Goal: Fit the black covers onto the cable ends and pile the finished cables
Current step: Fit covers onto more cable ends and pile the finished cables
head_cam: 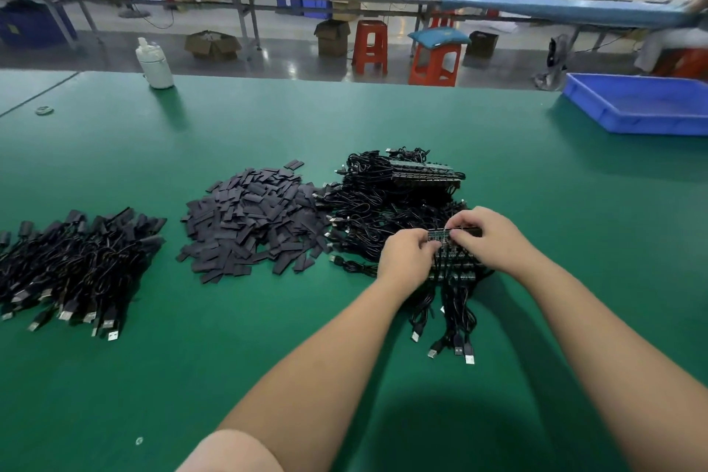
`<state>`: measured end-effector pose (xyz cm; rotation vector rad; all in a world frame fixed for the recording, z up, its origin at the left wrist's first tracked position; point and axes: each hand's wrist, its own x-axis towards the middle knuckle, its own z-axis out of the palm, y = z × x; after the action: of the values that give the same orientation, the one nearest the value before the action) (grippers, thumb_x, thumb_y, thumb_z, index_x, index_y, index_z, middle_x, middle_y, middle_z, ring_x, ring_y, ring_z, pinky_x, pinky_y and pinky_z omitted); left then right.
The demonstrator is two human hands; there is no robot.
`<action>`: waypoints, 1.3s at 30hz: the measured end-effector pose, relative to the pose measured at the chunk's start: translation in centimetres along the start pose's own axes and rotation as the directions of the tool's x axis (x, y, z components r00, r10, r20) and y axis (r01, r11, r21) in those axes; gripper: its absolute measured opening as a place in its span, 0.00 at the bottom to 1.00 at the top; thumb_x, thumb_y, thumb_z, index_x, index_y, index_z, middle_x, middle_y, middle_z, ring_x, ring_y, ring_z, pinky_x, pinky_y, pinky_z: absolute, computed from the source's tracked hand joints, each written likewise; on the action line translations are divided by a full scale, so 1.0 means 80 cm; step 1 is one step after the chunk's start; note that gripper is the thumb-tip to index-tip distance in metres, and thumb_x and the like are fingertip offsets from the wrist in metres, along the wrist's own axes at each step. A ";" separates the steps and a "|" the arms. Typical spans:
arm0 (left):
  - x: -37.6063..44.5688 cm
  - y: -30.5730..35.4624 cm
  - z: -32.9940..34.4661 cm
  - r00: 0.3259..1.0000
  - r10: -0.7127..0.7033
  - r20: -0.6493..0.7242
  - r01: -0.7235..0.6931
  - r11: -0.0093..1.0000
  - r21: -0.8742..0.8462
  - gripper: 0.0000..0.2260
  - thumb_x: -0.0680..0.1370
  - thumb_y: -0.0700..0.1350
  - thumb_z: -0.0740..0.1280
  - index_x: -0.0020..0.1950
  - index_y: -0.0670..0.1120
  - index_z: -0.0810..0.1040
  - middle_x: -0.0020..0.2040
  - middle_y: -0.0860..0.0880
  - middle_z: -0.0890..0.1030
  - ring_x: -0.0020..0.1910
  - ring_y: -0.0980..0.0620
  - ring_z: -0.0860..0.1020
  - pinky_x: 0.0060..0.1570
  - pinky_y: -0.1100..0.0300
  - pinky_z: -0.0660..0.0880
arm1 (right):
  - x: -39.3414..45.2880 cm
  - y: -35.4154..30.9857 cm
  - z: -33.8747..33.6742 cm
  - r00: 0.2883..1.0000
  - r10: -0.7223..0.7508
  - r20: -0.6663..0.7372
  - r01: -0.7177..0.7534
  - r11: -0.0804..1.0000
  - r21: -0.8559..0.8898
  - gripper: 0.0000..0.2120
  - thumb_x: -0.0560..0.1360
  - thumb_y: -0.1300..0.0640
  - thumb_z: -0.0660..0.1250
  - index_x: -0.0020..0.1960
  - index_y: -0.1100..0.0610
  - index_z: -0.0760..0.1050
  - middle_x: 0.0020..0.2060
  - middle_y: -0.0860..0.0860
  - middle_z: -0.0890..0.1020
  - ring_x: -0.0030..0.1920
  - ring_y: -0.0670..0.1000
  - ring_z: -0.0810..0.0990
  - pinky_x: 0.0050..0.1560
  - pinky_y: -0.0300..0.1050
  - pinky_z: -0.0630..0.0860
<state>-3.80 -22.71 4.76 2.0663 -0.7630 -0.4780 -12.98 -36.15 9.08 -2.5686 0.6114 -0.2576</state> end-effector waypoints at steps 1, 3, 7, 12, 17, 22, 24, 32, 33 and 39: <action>-0.001 0.002 0.002 1.000 -0.005 -0.003 0.005 1.000 0.007 0.17 0.79 0.50 0.66 0.32 0.48 0.70 0.32 0.49 0.77 0.34 0.46 0.75 0.36 0.54 0.71 | -0.001 -0.001 0.000 1.000 -0.017 0.002 0.017 1.000 -0.021 0.05 0.77 0.51 0.69 0.45 0.41 0.79 0.44 0.42 0.77 0.49 0.49 0.76 0.53 0.47 0.73; -0.003 0.008 0.003 1.000 0.004 0.004 -0.004 1.000 -0.001 0.15 0.79 0.50 0.65 0.33 0.49 0.73 0.36 0.46 0.82 0.39 0.43 0.79 0.40 0.52 0.76 | 0.001 -0.004 0.002 0.998 -0.058 -0.018 0.057 0.996 -0.064 0.02 0.77 0.49 0.70 0.46 0.43 0.82 0.42 0.42 0.78 0.47 0.49 0.77 0.50 0.47 0.73; -0.004 0.013 0.007 0.996 -0.010 -0.091 0.012 1.000 0.022 0.15 0.79 0.50 0.65 0.33 0.49 0.74 0.34 0.47 0.79 0.39 0.42 0.79 0.38 0.54 0.75 | 0.012 -0.013 0.008 0.995 -0.060 -0.077 0.049 0.989 -0.143 0.05 0.78 0.52 0.70 0.47 0.49 0.85 0.39 0.43 0.76 0.47 0.52 0.78 0.46 0.46 0.72; -0.008 0.018 0.015 0.976 -0.082 -0.202 0.091 0.995 0.037 0.13 0.80 0.50 0.64 0.37 0.47 0.77 0.35 0.48 0.78 0.38 0.43 0.78 0.35 0.56 0.70 | 0.015 -0.025 0.015 0.993 -0.065 -0.096 0.041 0.971 -0.237 0.08 0.79 0.51 0.67 0.50 0.50 0.85 0.42 0.46 0.78 0.48 0.55 0.79 0.47 0.48 0.74; -0.003 0.017 0.018 0.951 -0.137 -0.279 0.154 0.987 0.040 0.21 0.80 0.51 0.64 0.29 0.48 0.66 0.28 0.52 0.70 0.32 0.46 0.71 0.31 0.57 0.64 | 0.010 -0.025 0.026 0.993 -0.035 -0.116 0.005 0.969 -0.247 0.09 0.81 0.52 0.65 0.51 0.53 0.85 0.45 0.51 0.80 0.49 0.56 0.79 0.49 0.48 0.74; 0.014 0.009 -0.017 0.966 -0.151 -0.211 0.145 0.988 -0.048 0.16 0.80 0.52 0.64 0.37 0.43 0.78 0.36 0.48 0.83 0.38 0.47 0.81 0.41 0.55 0.78 | 0.008 -0.012 0.020 0.988 0.022 -0.152 -0.053 0.977 -0.207 0.08 0.81 0.52 0.66 0.52 0.52 0.83 0.47 0.50 0.81 0.49 0.54 0.80 0.49 0.49 0.76; 0.012 0.006 -0.041 0.989 -0.073 -0.131 0.062 0.995 -0.084 0.15 0.80 0.49 0.65 0.40 0.39 0.78 0.39 0.48 0.85 0.41 0.48 0.83 0.48 0.52 0.80 | 0.010 -0.006 0.016 0.991 0.043 -0.130 -0.080 0.953 -0.291 0.09 0.81 0.54 0.65 0.57 0.52 0.82 0.52 0.51 0.82 0.54 0.55 0.80 0.55 0.50 0.76; -0.016 -0.009 -0.133 0.980 0.162 0.112 -0.076 0.834 -0.547 0.09 0.76 0.40 0.72 0.37 0.43 0.79 0.39 0.37 0.82 0.37 0.46 0.84 0.39 0.57 0.82 | 0.007 -0.069 0.047 0.983 0.142 0.112 -0.181 0.732 0.657 0.23 0.85 0.42 0.52 0.63 0.55 0.79 0.51 0.50 0.87 0.53 0.50 0.85 0.57 0.47 0.79; -0.015 -0.013 -0.135 0.987 0.152 0.058 -0.102 0.856 -0.508 0.08 0.76 0.39 0.73 0.37 0.44 0.80 0.36 0.41 0.81 0.35 0.50 0.82 0.38 0.60 0.80 | 0.006 -0.084 0.057 0.968 0.128 0.217 -0.252 0.525 0.813 0.25 0.84 0.41 0.50 0.62 0.56 0.78 0.49 0.52 0.87 0.50 0.53 0.86 0.51 0.47 0.82; -0.014 -0.064 -0.129 0.993 -0.084 -0.086 0.038 0.898 -0.439 0.06 0.74 0.42 0.74 0.39 0.41 0.81 0.32 0.49 0.81 0.31 0.56 0.75 0.37 0.61 0.71 | 0.003 -0.115 0.111 0.984 0.068 0.164 -0.160 0.743 0.650 0.09 0.81 0.56 0.66 0.57 0.56 0.82 0.44 0.51 0.87 0.28 0.42 0.73 0.30 0.36 0.68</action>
<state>3.15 -13.55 6.34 1.6806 -0.4760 -0.5203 -6.76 -25.41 6.01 -1.8295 0.5075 -0.2133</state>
